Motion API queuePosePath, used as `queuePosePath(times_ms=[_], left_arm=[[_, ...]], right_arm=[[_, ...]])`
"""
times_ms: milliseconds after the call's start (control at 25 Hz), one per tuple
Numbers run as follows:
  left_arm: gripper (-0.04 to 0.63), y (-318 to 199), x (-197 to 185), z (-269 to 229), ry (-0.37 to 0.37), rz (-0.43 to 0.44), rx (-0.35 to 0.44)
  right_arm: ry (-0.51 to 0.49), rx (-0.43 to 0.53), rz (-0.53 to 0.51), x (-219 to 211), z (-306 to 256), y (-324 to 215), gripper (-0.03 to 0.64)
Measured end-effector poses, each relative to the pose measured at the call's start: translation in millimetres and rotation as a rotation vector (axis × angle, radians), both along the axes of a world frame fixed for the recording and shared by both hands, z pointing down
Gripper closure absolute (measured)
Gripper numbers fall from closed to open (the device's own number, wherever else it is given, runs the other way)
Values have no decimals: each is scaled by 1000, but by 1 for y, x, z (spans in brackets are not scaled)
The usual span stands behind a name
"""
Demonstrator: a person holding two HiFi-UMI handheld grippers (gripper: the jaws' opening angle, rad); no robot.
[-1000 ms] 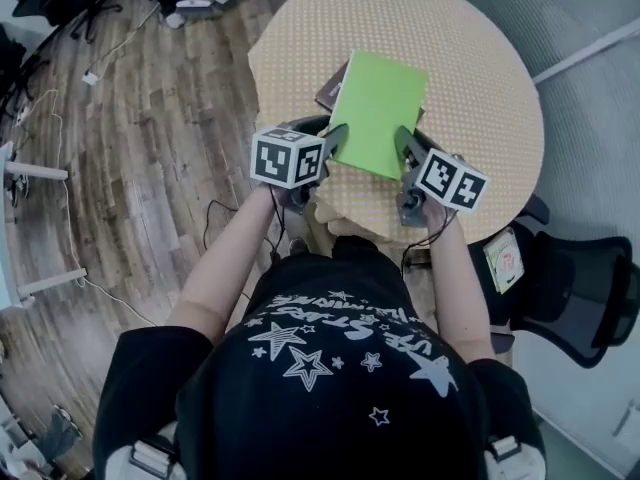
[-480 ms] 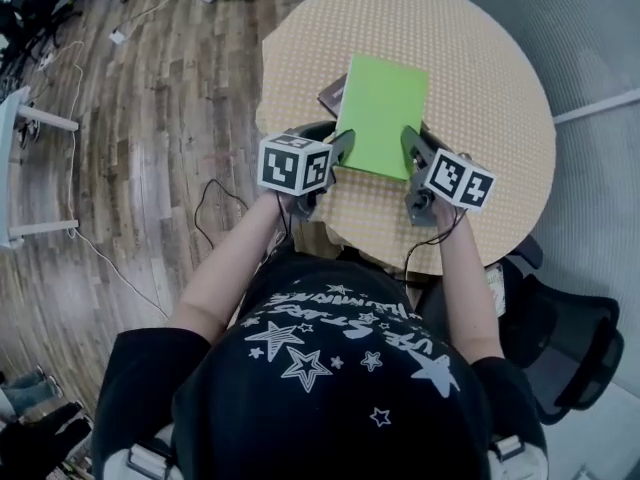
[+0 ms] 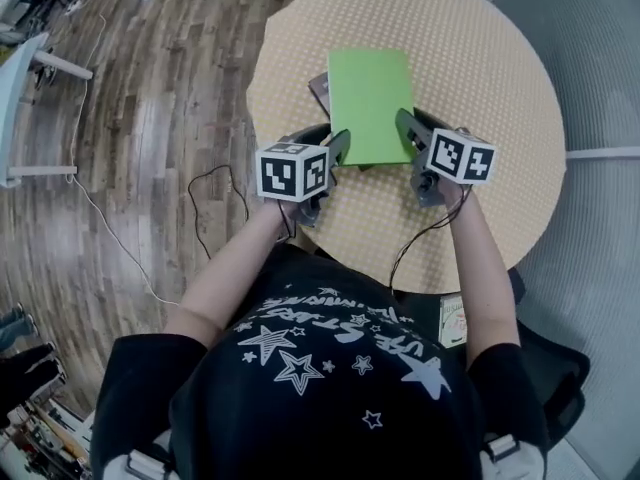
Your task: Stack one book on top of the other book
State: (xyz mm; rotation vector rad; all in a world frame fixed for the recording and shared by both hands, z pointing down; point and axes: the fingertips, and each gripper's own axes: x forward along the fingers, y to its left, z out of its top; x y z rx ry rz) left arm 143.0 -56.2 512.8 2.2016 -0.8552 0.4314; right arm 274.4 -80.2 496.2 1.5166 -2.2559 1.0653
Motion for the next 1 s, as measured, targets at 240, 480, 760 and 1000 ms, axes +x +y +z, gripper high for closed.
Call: queuePosePath(times_ms=[240,480,760,1000], left_arm=[[440,11,14,18,-9,-98,-70],[456,24,24,34,-22,-116,-94],[474,21,19,37,-56,-120,-95],[469,23,20,40,-76,-106,-44]], right_arm=[[22,3,-144,5,15,-24,499],[33,33,-259,2,29,-37,499],[-13,0,-262,0,45,-41,499],[54,19,-241,1,55,-39,499]])
